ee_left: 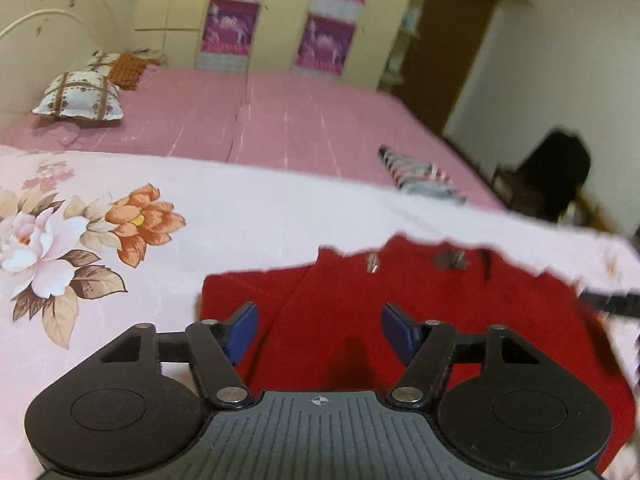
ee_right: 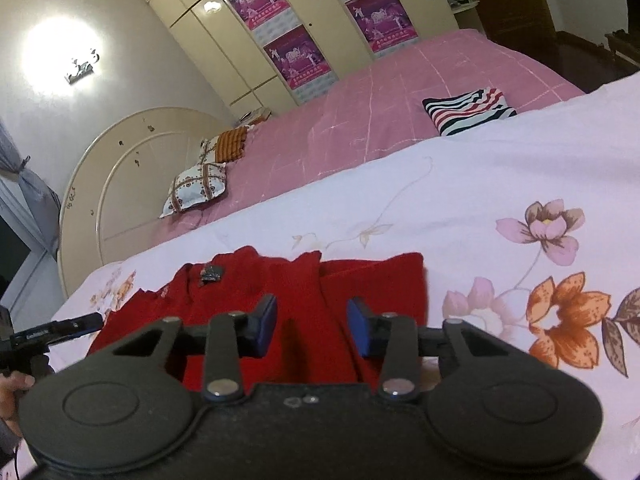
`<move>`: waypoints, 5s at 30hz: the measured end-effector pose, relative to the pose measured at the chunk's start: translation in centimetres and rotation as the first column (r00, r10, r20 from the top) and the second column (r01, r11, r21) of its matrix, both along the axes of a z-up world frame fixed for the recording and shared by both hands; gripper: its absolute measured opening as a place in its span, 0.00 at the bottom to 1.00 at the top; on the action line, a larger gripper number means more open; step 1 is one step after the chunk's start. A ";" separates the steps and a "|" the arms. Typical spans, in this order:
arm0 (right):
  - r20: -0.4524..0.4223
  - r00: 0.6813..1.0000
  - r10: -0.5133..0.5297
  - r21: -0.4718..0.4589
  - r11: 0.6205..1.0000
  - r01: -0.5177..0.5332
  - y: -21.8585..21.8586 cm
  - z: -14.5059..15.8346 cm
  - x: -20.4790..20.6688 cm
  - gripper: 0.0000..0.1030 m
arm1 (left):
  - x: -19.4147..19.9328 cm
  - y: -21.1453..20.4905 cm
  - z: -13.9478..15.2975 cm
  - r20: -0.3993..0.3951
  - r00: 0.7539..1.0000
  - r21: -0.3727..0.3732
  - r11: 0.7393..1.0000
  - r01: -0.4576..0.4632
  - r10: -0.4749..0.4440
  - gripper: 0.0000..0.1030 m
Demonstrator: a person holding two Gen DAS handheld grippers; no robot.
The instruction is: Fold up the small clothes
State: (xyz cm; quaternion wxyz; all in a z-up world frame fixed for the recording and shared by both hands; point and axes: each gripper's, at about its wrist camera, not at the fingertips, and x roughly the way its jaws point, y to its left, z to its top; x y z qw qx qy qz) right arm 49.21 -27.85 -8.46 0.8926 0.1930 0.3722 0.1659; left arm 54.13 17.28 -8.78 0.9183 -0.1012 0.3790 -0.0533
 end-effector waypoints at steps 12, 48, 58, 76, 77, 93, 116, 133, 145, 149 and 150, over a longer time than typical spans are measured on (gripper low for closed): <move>0.102 0.991 0.081 -0.283 0.958 -0.050 3.3 1.6 -0.8 0.07 | -2.4 -2.7 0.8 0.120 0.991 0.170 0.985 0.036 -0.057 0.05; 0.115 0.955 0.274 -0.561 0.811 -0.165 15.1 -1.7 0.2 0.26 | -3.8 -9.5 -1.8 0.119 0.988 0.229 0.971 0.066 -0.095 0.84; 0.131 0.989 0.072 -0.608 0.794 0.023 9.2 -0.6 0.4 0.29 | -6.0 -7.8 -0.3 0.151 0.988 0.246 0.969 -0.011 -0.027 0.84; 0.130 0.971 0.200 -0.536 0.838 -0.101 13.5 -0.4 -8.0 0.31 | -10.3 -9.4 -0.1 0.117 0.993 0.181 0.983 -0.033 0.012 0.84; 0.153 0.967 0.205 -0.518 0.850 -0.098 13.5 0.1 -8.4 0.31 | -10.0 -9.0 -0.8 0.083 0.996 0.186 0.981 -0.045 0.030 0.84; 0.146 0.956 0.256 -0.473 0.867 -0.160 18.0 -1.3 -14.2 0.30 | -15.5 -12.3 -1.4 0.096 0.995 0.113 0.993 -0.041 0.031 0.84; 0.140 0.990 -0.014 -0.499 0.863 0.083 8.7 -1.5 -17.5 0.30 | -19.0 -7.7 -1.9 0.090 0.990 0.211 0.969 -0.128 0.112 0.84; 0.133 0.991 0.033 -0.515 0.856 0.040 10.1 -2.3 -9.6 0.35 | -11.4 -9.6 0.2 0.111 0.994 0.256 0.966 -0.045 0.017 0.91; 0.177 0.984 0.020 -0.484 0.872 0.069 9.5 -1.0 -0.7 0.35 | -0.9 -6.8 -1.4 0.071 0.993 0.218 0.970 -0.105 0.092 0.91; 0.151 0.989 0.003 -0.531 0.844 0.078 8.3 -2.8 -0.1 0.35 | -1.3 -4.5 -2.6 0.074 0.985 0.131 0.978 -0.162 0.154 0.94; 0.151 0.989 -0.004 -0.532 0.842 0.084 8.1 -2.9 -0.2 0.35 | -1.0 -4.7 -2.7 0.070 0.986 0.137 0.977 -0.161 0.152 0.96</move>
